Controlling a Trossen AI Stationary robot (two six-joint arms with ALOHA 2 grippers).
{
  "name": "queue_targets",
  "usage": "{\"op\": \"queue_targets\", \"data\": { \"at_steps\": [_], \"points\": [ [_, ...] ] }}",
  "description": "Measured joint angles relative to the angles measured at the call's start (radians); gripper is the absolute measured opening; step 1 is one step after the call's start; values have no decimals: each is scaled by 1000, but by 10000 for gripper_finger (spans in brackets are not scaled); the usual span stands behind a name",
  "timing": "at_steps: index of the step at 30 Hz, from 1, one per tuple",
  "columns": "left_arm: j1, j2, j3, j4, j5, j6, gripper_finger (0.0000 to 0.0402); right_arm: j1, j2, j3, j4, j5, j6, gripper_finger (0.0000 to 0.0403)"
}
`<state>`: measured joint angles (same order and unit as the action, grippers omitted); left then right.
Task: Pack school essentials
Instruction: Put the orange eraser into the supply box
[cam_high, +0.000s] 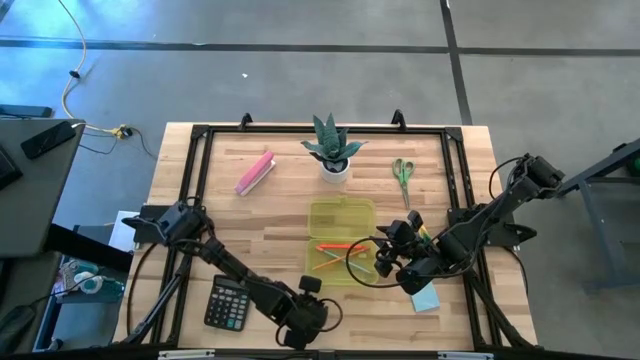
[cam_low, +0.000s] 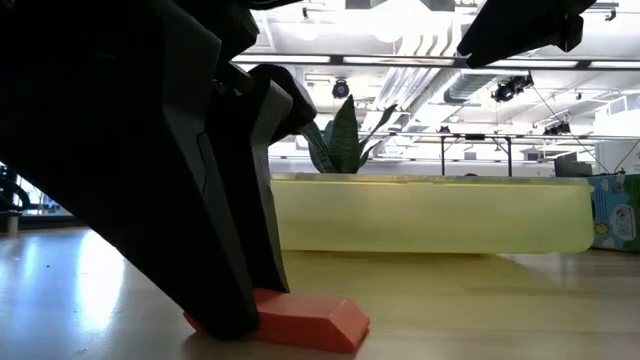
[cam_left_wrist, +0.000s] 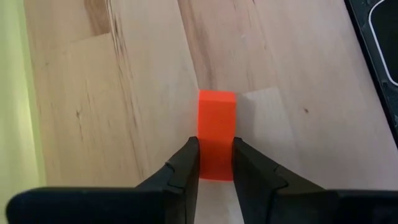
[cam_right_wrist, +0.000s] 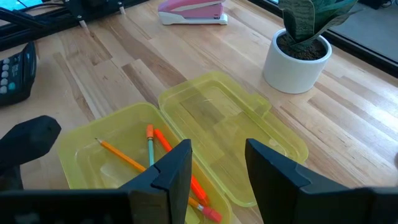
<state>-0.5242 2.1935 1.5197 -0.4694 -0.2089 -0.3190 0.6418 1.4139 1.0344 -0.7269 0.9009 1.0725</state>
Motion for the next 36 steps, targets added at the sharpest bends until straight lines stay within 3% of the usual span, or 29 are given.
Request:
{"op": "queue_targets", "data": {
  "at_steps": [25,36],
  "points": [
    [-14,1,139,-76,-119,85,74,0,0,0,0,-19,0,140],
    [45,-1,262,-243,-281,140,74,0,0,0,-1,-21,0,140]
  ]
}}
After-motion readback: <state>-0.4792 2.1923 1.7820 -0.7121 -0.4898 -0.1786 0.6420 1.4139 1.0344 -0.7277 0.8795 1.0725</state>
